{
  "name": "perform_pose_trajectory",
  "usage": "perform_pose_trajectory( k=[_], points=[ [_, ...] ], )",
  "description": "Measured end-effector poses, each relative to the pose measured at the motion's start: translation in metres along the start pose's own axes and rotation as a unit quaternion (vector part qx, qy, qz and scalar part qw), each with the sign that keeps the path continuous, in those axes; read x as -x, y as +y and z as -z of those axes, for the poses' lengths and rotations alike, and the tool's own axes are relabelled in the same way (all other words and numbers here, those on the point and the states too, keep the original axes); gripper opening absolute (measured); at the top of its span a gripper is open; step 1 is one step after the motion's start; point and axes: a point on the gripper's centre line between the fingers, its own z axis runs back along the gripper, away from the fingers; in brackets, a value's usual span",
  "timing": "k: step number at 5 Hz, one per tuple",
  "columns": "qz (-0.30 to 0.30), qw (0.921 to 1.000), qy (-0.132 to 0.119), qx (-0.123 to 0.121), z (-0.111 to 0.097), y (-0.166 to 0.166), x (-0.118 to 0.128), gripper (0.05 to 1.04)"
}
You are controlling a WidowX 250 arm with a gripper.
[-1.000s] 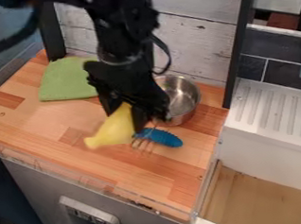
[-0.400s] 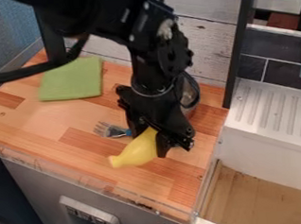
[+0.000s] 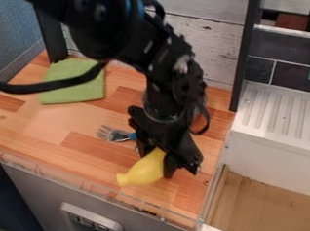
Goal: Move a banana
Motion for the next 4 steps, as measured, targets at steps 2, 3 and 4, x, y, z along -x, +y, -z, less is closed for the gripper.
perform_pose_trajectory(
  k=[2, 3, 4],
  points=[
    [0.027, 0.9996, 0.01, 0.004, 0.0056, -0.0114, 0.0125, 0.542],
    [0.029, 0.9996, 0.002, -0.002, 0.0037, -0.0131, 0.0116, 0.542],
    [0.022, 0.9997, 0.009, -0.001, 0.0081, -0.0153, 0.0099, 0.542]
  ],
)
